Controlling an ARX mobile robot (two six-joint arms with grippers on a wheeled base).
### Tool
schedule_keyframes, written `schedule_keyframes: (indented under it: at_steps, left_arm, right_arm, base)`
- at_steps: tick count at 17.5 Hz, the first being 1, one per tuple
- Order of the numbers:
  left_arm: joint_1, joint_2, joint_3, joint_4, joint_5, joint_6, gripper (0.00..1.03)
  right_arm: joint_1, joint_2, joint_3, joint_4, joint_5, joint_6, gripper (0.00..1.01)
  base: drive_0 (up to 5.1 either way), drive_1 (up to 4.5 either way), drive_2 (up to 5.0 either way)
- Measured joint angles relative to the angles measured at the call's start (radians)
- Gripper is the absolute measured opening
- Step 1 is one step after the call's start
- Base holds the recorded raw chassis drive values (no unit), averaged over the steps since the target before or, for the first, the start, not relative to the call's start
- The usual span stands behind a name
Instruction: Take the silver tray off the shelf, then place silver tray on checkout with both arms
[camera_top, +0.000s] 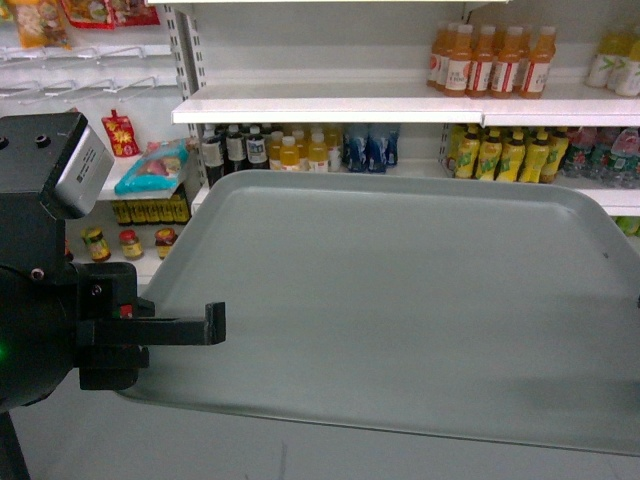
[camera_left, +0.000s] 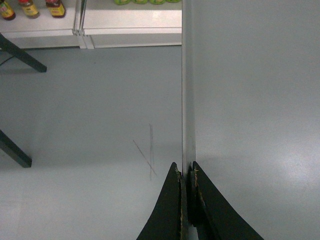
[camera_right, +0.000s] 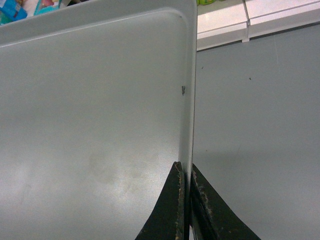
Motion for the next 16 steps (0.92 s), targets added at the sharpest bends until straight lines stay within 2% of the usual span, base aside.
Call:
schedule_keyframes:
  at_steps: [15, 16]
  left_arm:
    - [0.0, 0.0, 0.0, 0.002, 0.0, 0.0, 0.03]
    - [0.0, 0.0, 0.0, 0.0, 0.0, 0.0, 0.03]
  right_arm:
    - [0.0, 0.0, 0.0, 0.006, 0.0, 0.003, 0.03]
    - [0.0, 0.0, 0.0, -0.004, 0.0, 0.003, 0.03]
  base:
    - [0.0, -4.15, 4.2]
    - [0.0, -0.88, 0.8]
